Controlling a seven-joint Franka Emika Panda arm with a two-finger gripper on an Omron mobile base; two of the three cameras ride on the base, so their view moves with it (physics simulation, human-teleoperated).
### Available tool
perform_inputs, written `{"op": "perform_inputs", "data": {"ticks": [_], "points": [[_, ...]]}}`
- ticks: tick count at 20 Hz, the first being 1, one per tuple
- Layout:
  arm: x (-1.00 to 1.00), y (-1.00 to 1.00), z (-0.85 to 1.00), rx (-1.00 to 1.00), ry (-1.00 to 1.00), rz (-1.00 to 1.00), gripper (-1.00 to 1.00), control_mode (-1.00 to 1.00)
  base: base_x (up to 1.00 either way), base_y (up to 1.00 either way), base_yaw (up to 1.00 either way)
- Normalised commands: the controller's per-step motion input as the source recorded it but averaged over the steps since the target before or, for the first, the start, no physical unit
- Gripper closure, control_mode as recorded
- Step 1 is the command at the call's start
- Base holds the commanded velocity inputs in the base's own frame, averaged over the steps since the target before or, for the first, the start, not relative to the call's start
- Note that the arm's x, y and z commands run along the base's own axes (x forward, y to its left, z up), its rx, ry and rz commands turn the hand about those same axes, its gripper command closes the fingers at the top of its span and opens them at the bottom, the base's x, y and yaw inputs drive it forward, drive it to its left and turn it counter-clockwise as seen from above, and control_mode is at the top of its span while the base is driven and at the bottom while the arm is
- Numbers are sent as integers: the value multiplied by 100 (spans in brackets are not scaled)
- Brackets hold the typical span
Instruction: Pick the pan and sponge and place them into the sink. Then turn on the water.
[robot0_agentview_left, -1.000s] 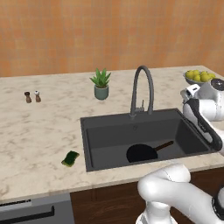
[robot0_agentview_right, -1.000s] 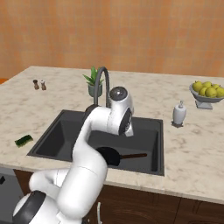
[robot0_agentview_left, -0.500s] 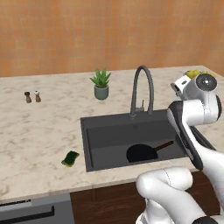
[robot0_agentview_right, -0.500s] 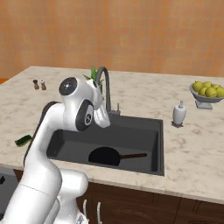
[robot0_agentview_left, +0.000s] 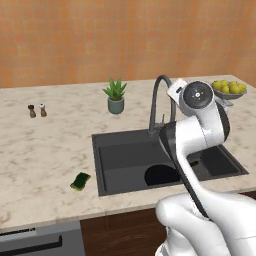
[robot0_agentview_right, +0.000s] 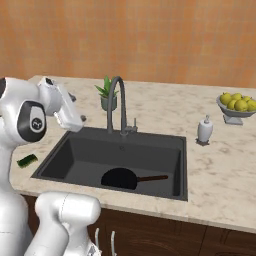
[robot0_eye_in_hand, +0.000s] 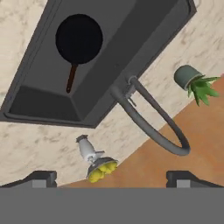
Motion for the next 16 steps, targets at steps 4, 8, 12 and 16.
{"op": "perform_inputs", "data": {"ticks": [4, 8, 12, 16], "points": [[-33, 100, 38, -13, 7, 12, -100, -100, 0, 0, 0], [1, 100, -5, -1, 49, 29, -100, -100, 0, 0, 0], [20, 100, -22, 6, 71, 31, -100, -100, 0, 0, 0], [39, 100, -86, 1, 68, 21, -100, -100, 0, 0, 0]]}}
